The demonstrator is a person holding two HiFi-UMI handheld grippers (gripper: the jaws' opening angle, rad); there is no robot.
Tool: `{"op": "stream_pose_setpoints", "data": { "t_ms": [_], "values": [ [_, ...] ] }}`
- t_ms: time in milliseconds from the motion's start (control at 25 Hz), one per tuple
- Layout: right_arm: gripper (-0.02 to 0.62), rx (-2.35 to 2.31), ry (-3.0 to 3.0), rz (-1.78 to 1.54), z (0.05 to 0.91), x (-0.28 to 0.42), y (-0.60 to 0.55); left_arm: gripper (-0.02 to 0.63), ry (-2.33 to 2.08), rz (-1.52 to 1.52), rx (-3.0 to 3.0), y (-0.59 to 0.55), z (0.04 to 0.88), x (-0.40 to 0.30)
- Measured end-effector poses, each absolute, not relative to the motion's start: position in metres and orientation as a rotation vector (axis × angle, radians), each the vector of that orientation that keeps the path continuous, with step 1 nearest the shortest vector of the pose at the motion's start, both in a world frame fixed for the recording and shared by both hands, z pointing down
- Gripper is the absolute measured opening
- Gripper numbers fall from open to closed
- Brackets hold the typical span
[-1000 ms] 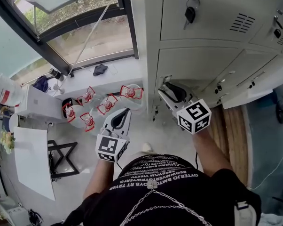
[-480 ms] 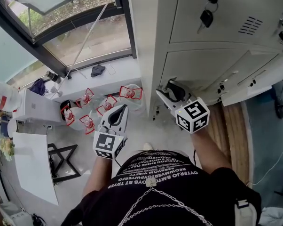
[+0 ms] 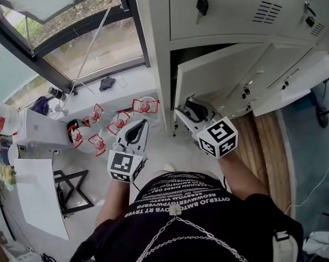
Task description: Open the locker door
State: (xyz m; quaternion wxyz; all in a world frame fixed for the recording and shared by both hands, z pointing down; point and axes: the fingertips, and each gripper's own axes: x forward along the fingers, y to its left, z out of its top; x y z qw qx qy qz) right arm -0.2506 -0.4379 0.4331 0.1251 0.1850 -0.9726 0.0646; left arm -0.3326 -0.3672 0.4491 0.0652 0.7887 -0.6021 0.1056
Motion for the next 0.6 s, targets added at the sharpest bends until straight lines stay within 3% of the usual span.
{"op": "stream_pose_setpoints", "data": {
  "t_ms": [600],
  "values": [
    [0.104,0.485,-2.817,0.185,0.435,-0.169,-0.387,-0.002,-1.828,0.320,2.355,-0.318,0.451,-0.251]
  ]
}}
